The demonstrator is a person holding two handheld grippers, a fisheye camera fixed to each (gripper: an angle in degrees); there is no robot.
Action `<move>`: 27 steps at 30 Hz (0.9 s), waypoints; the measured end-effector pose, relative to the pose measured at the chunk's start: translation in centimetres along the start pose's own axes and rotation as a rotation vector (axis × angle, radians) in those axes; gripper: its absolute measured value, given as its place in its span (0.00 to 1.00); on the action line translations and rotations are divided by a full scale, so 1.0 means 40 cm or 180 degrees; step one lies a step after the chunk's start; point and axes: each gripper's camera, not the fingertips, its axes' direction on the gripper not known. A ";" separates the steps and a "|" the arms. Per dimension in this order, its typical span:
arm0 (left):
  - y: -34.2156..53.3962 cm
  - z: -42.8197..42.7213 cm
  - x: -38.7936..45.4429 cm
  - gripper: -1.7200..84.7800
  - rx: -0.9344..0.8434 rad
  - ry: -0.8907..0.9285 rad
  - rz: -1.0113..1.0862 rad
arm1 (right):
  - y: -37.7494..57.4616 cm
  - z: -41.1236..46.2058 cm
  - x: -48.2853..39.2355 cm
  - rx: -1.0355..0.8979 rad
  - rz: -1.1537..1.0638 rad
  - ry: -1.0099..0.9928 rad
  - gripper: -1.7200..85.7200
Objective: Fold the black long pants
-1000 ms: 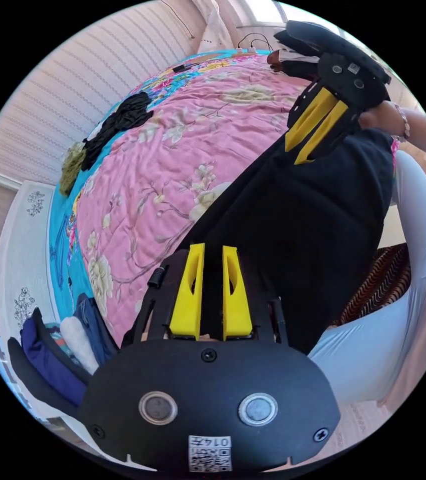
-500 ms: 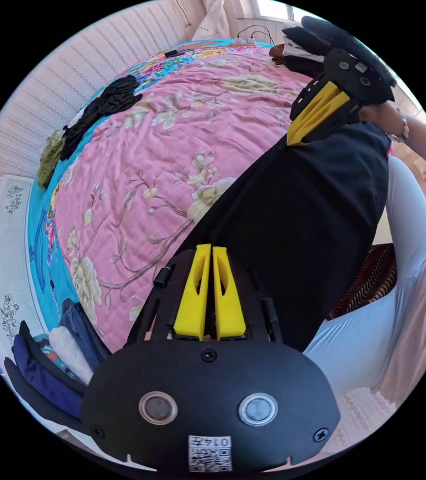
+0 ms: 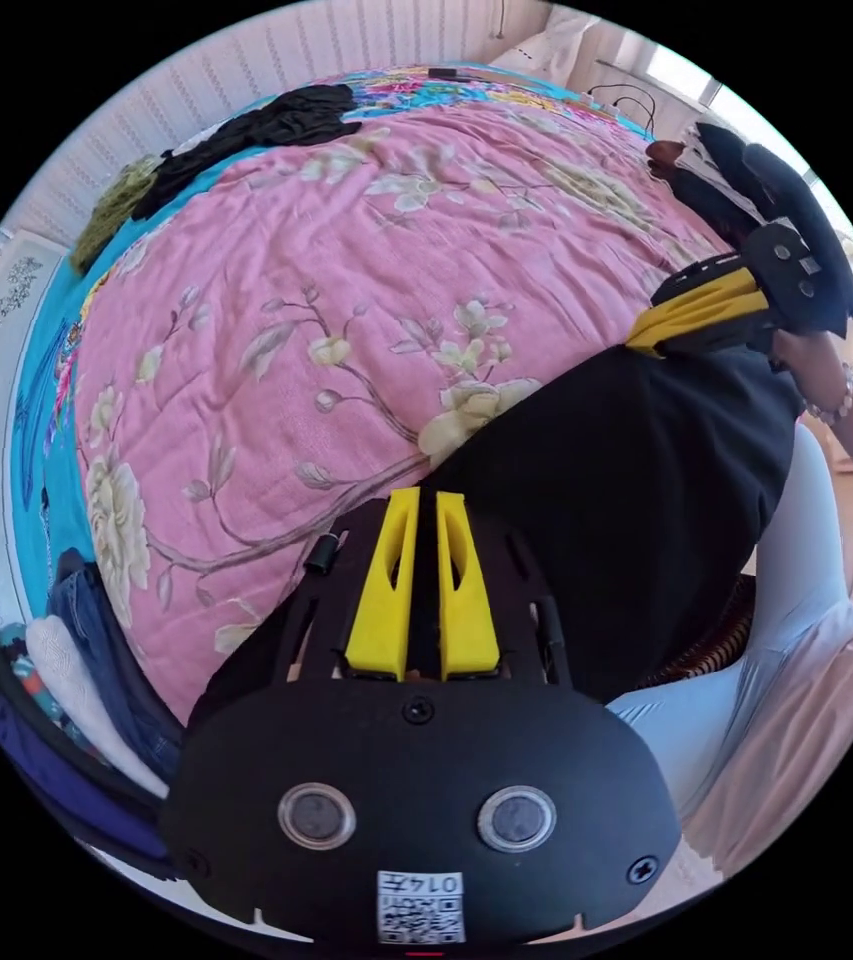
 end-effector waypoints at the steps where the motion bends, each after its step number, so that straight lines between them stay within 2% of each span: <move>1: 0.027 -0.015 0.001 0.06 0.0075 -0.0089 -0.0005 | 0.058 -0.023 0.007 0.0174 0.0136 0.0017 0.02; 3: 0.075 -0.039 0.012 0.07 0.0175 -0.0178 0.0015 | 0.172 -0.056 0.024 0.0430 0.0384 -0.0020 0.03; 6: 0.165 -0.074 0.064 0.07 0.0360 -0.0204 0.0080 | 0.429 -0.083 0.080 0.0655 0.1123 -0.0030 0.04; 11: 0.249 -0.039 0.265 0.07 0.0553 0.0174 0.0319 | 0.991 -0.086 0.163 0.0945 0.2944 0.0030 0.09; 14: 0.216 0.015 0.381 0.07 0.0589 0.0489 0.0498 | 1.205 -0.079 0.163 0.1038 0.3512 0.0215 0.11; 16: 0.168 0.032 0.450 0.07 0.0585 0.0583 0.0696 | 1.292 -0.065 0.161 0.1103 0.3694 0.0248 0.12; 23: -0.107 0.036 0.742 0.08 0.0638 0.0381 0.1712 | 1.495 0.049 0.129 0.1395 0.3860 0.0035 0.13; 27: -0.252 0.063 0.898 0.08 0.0651 0.0465 0.1986 | 1.581 0.098 0.130 0.1604 0.4001 -0.0130 0.12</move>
